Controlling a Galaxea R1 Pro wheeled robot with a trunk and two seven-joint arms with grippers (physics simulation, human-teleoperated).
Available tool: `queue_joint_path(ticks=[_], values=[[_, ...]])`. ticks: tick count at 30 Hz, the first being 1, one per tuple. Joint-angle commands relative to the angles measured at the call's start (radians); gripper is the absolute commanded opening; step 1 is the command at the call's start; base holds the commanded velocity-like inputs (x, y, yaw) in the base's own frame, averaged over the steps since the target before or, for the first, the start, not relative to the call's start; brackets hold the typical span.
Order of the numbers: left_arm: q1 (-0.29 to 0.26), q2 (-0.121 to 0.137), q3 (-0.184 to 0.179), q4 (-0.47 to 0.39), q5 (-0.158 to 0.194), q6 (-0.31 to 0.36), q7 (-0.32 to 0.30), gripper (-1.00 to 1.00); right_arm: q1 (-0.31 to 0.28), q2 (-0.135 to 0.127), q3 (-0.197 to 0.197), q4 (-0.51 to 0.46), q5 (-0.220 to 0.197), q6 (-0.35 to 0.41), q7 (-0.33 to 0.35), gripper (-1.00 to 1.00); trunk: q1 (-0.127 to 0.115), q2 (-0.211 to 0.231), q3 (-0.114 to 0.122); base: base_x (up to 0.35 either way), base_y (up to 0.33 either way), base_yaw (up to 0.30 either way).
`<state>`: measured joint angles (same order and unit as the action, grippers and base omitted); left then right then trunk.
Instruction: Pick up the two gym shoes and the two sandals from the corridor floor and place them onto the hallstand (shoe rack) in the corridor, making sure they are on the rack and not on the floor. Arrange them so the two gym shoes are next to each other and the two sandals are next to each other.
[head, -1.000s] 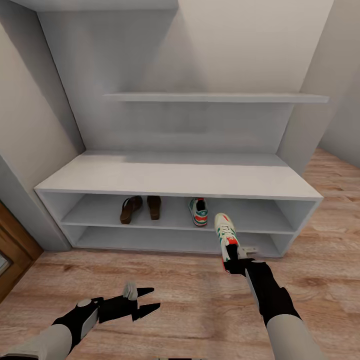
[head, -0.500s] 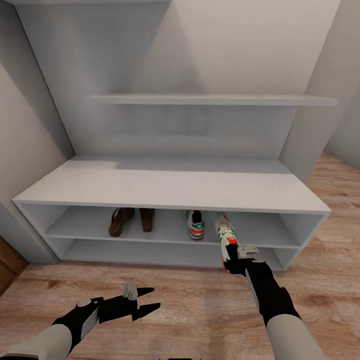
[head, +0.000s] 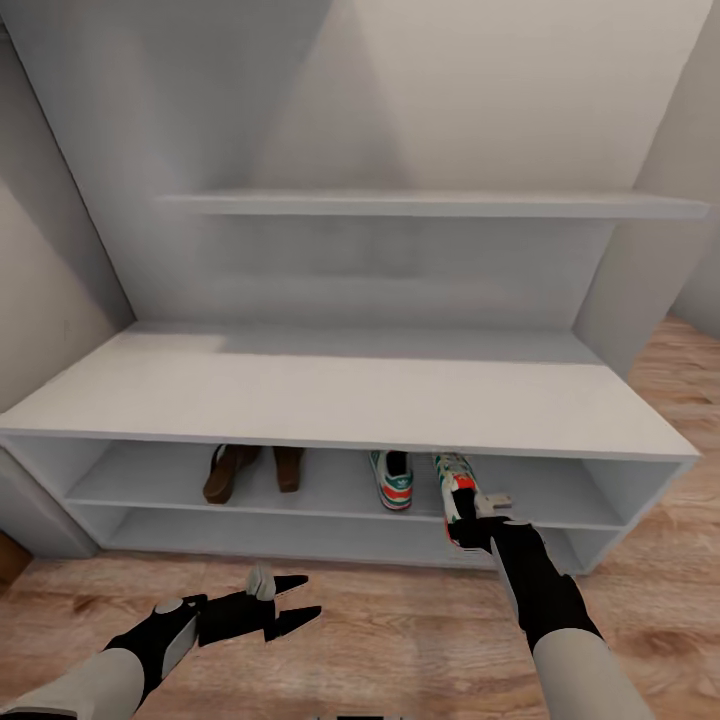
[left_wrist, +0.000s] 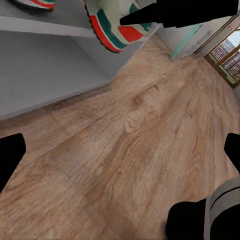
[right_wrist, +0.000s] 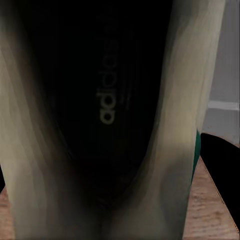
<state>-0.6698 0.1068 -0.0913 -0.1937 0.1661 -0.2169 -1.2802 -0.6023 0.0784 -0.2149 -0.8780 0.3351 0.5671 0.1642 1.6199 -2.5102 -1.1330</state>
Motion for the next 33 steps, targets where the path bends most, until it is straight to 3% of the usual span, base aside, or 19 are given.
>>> queue_joint_path(ticks=[1,33], values=[[-0.001,0.001,-0.008,0.0,0.009,-0.006,-0.001,1.0,-0.001,0.001,-0.004,-0.002,0.01,0.004,0.009,-1.0,0.0,0.0,-0.001,0.341,0.0,0.0],[-0.001,-0.004,-0.008,0.0,0.009,-0.006,-0.001,1.0,-0.001,0.001,-0.004,-0.003,0.01,0.004,0.009,-1.0,0.0,0.0,-0.001,0.094,0.031,0.0]])
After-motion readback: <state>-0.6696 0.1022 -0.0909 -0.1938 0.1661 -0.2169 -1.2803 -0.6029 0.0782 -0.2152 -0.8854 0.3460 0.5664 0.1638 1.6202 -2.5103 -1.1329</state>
